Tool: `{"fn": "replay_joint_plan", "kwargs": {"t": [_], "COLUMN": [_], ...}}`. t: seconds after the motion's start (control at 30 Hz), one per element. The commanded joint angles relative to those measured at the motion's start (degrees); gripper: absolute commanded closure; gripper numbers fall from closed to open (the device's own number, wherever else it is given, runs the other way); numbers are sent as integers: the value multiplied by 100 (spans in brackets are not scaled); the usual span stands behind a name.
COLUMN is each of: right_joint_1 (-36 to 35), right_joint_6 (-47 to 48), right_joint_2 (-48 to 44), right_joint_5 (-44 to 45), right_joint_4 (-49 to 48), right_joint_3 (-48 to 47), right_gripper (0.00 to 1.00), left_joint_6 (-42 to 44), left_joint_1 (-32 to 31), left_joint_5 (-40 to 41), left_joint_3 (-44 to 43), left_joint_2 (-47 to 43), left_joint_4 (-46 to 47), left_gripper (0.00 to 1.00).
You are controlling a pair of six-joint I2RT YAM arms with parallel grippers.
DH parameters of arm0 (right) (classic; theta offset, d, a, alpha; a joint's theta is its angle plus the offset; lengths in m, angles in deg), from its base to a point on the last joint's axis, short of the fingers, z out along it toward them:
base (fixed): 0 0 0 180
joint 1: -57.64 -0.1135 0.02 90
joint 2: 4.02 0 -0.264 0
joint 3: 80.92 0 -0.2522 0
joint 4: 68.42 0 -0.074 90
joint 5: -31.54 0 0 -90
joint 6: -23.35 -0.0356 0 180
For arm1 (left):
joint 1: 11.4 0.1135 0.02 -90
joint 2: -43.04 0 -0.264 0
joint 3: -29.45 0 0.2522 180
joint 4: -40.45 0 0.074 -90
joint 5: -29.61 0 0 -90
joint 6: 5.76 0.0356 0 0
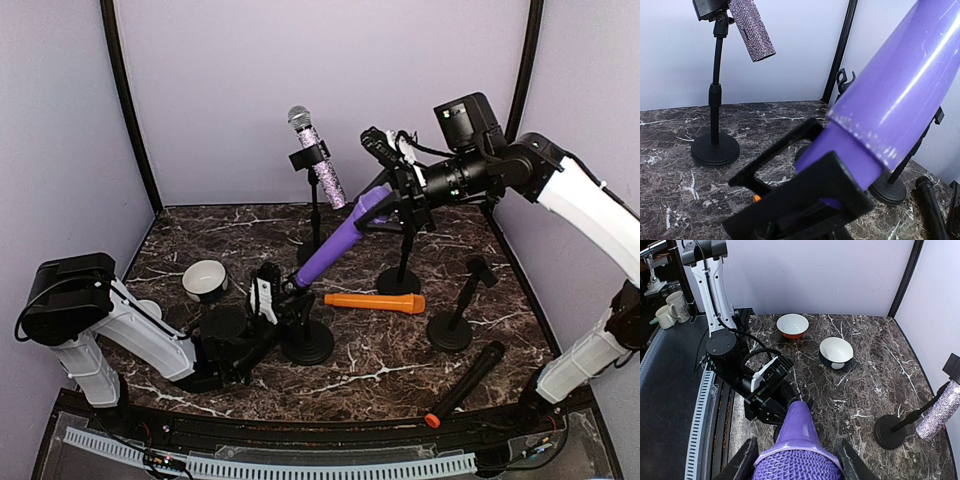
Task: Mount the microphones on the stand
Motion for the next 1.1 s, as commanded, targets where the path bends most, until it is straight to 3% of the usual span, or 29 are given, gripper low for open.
{"fn": "replay_joint_plan", "kwargs": {"t": [0.0, 0.2, 0.37, 0.53, 0.73, 1.07], "right_joint_1": [-107, -221, -422, -489, -592, -934], "right_joint_6": [173, 461, 1721, 2038, 1583, 679], "right_joint_2": [72, 172, 328, 573, 798, 733], "right_joint_5": [163, 195, -43, -86, 8, 879], "right_joint_4": [-121, 103, 946, 1406, 1484, 1139], "right_joint_3": [34, -68, -243, -423, -440, 625], "right_gripper": [100, 100, 100, 100, 100, 100], "left_joint_6": [-3, -37, 15, 127, 142, 192], "left_joint_1": [-27, -27, -27, -27, -27, -35], "left_joint_5": [-93, -160, -219, -290, -322, -251], "left_joint_3": [26, 27, 1, -65, -55, 4], "left_joint_2": [-87, -62, -49, -37, -67, -136], "left_joint_4": [474, 479, 500, 471, 485, 540], "left_gripper": [91, 92, 93, 93, 93, 93]}}
